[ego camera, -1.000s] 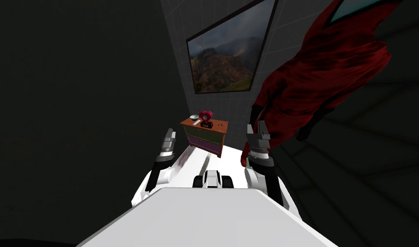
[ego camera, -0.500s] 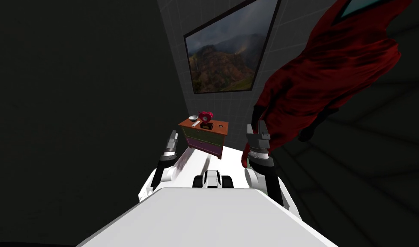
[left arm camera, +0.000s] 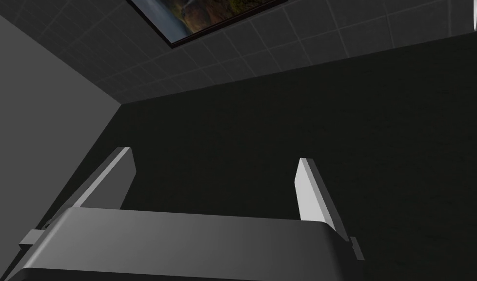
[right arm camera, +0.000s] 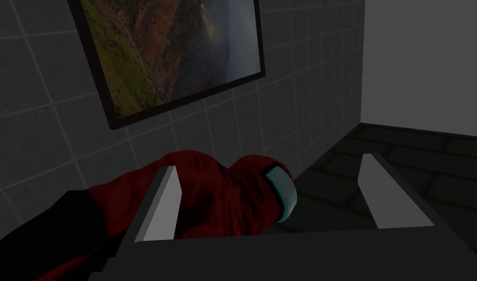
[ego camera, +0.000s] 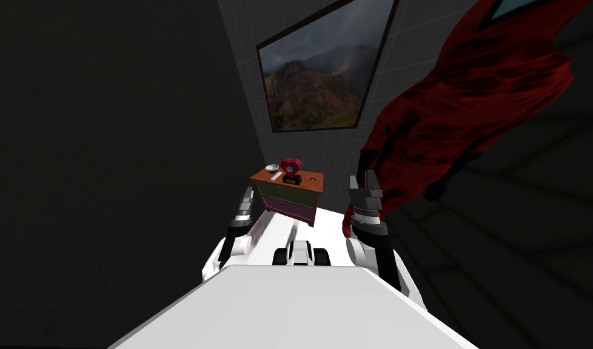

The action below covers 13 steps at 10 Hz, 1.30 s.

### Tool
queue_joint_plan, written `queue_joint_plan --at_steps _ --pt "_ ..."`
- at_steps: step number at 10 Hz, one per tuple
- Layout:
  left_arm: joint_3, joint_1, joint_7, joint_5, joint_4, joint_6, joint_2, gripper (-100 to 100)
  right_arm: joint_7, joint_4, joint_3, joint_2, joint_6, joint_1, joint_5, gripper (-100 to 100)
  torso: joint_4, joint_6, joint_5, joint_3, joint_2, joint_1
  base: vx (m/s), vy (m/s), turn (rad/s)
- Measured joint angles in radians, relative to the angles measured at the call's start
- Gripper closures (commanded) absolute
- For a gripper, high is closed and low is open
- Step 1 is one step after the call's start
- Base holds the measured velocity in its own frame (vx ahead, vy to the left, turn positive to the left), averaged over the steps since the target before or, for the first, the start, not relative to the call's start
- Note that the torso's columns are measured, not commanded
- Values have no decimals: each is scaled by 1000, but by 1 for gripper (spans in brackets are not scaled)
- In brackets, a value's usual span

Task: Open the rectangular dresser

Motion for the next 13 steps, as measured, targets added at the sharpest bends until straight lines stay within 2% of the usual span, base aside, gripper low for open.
queue_joint_plan --at_steps 13 --pt "-20 -120 -73 6 372 -164 -12 -100 0 0 0 0 0 0 0 0 0 0 0 0 -1 0 67 45 -64"
